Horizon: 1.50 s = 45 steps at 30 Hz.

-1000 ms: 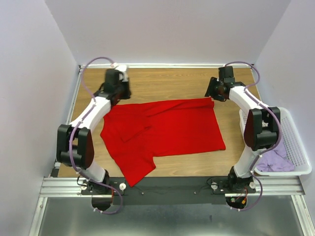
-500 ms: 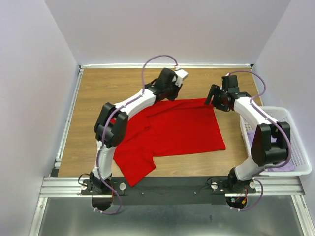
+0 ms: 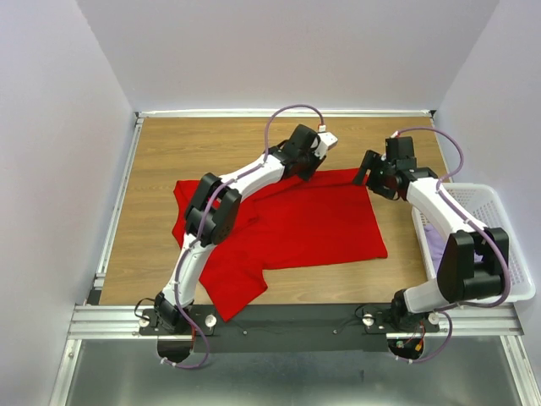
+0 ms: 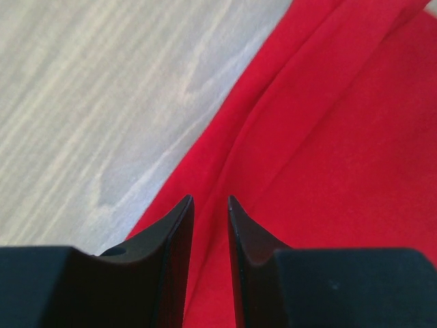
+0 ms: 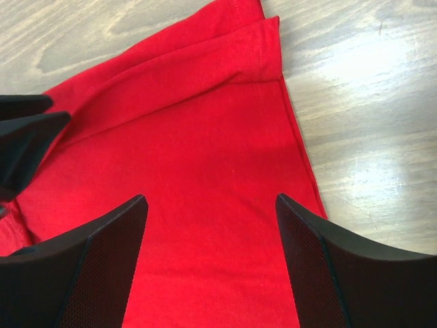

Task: Fold and stack the t-shirts
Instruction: Fold the tshirt

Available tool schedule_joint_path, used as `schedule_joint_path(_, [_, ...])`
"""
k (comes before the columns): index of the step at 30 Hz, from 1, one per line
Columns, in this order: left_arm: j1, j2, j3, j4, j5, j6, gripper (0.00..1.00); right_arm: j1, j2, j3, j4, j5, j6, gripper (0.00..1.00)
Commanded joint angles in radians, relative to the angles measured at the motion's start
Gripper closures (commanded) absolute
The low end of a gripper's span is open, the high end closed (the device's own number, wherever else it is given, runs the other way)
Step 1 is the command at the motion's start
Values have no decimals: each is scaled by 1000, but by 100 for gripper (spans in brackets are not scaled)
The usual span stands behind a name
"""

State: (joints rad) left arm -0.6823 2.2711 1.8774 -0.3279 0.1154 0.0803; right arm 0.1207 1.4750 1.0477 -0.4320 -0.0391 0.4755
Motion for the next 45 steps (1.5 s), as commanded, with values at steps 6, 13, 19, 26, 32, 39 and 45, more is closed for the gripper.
schedule_joint_path(6, [-13,61,34,-46,1,32,66,2,-71,-28,-20,19,3,4])
schedule_joint_path(13, [-16,76,35,-40,-13,26,72,2,-105,-40,-22,25,-6,0])
schedule_joint_path(19, [-23,61,20,-49,-14,41,100,2,-116,-48,-24,24,-18,0])
schedule_joint_path(26, [-48,-21,-63,-46,-6,71,100,2,-110,-52,-24,19,-20,1])
schedule_joint_path(32, [-77,-76,-127,-43,0,69,100,0,-107,-52,-24,22,-25,1])
schedule_joint_path(39, [-102,-107,-193,-46,32,47,98,2,-82,-34,-22,33,-21,1])
schedule_joint_path(45, [-131,-179,-286,-14,36,21,96,2,-38,0,-19,77,-5,2])
